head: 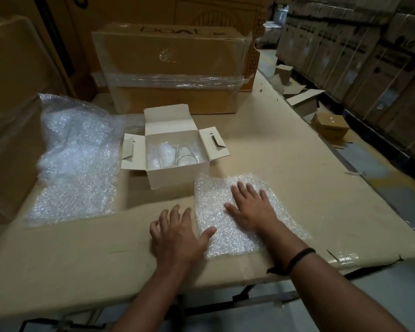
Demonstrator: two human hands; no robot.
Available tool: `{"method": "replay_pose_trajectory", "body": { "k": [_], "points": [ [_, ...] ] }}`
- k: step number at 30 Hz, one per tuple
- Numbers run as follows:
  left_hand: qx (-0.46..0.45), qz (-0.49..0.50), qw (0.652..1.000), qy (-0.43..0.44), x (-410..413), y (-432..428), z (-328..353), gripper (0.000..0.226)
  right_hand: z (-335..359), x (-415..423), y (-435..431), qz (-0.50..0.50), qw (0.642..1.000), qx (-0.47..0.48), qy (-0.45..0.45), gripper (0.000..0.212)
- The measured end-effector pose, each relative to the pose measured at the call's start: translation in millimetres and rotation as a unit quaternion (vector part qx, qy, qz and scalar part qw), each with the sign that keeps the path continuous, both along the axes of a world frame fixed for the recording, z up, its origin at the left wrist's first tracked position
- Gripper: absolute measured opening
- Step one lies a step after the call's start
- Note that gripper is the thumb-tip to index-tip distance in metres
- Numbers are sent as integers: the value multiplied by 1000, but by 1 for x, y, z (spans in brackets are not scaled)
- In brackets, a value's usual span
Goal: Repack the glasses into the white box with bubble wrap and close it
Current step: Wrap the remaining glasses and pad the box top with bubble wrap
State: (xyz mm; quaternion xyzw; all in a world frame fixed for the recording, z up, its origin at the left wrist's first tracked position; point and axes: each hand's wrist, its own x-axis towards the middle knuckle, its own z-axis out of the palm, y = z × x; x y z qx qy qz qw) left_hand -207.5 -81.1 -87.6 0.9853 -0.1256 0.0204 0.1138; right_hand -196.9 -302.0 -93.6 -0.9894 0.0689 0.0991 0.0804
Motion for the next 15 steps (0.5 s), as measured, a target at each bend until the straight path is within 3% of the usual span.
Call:
{"method": "replay_pose_trajectory", "body": {
  "k": [4, 8, 11, 15],
  "points": [
    [-43, -6, 999, 20, -4, -6, 5, 50, 5, 4, -1, -9, 999, 24, -28, 72],
    [-223, -2, 974, 37, 2, -4, 10, 6, 28, 14, 4, -76, 969, 140, -191, 66],
    [-374, -29, 926, 40, 14, 14, 18, 29, 50, 28, 2, -85, 948, 223, -210, 81],
    [-450, -40, 890, 59, 39, 34, 29, 59, 70, 44, -2, -37, 964, 233, -119, 94]
  ]
}}
